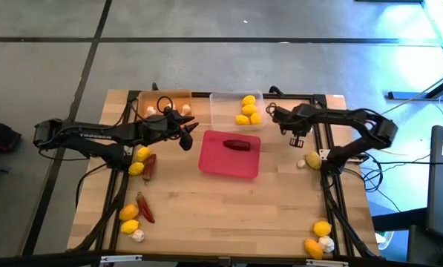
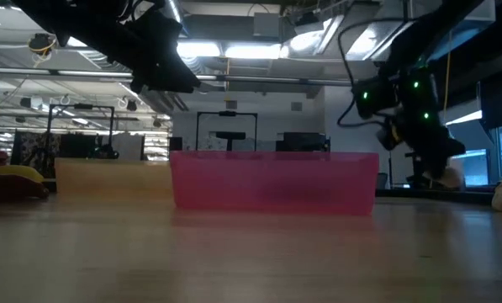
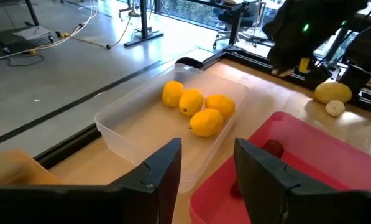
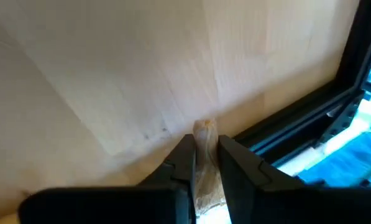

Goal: Sort produce into baskets
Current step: Put the white garlic in the orange bin

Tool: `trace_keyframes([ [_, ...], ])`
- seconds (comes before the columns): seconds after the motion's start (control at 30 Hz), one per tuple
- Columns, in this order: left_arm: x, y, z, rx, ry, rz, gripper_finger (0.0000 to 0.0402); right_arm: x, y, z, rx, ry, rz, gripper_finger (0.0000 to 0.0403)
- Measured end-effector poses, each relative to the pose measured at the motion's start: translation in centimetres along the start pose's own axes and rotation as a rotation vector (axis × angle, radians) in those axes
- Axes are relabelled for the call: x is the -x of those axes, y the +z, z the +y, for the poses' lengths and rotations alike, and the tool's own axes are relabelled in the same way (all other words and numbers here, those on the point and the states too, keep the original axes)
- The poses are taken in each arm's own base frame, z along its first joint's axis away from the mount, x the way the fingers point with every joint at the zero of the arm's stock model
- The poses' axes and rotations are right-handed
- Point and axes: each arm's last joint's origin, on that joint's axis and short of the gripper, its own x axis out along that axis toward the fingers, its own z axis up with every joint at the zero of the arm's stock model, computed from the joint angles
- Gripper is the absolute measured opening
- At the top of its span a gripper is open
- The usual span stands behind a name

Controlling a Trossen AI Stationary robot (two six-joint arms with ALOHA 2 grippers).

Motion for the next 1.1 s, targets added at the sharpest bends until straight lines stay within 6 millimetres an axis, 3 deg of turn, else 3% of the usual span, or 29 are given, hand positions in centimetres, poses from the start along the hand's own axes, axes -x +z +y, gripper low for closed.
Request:
trace_keyframes([
  [0.3,0.0,-0.1,-0.2,-0.037,-0.074,0.017,0.0143,5.7,-0.7,-0.5,-0.101,0.009,-0.314,0.0056],
  [0.6,0.1,-0.1,-0.3,-0.038,-0.085,0.018,0.0143,11.8,-0.3,1.2,-0.106,0.137,-0.757,0.0056],
  [1.1,0.2,0.3,-3.2,-0.110,-0.216,-0.114,0.0143,17.5,1.4,5.3,0.029,0.388,-1.286,0.0056],
])
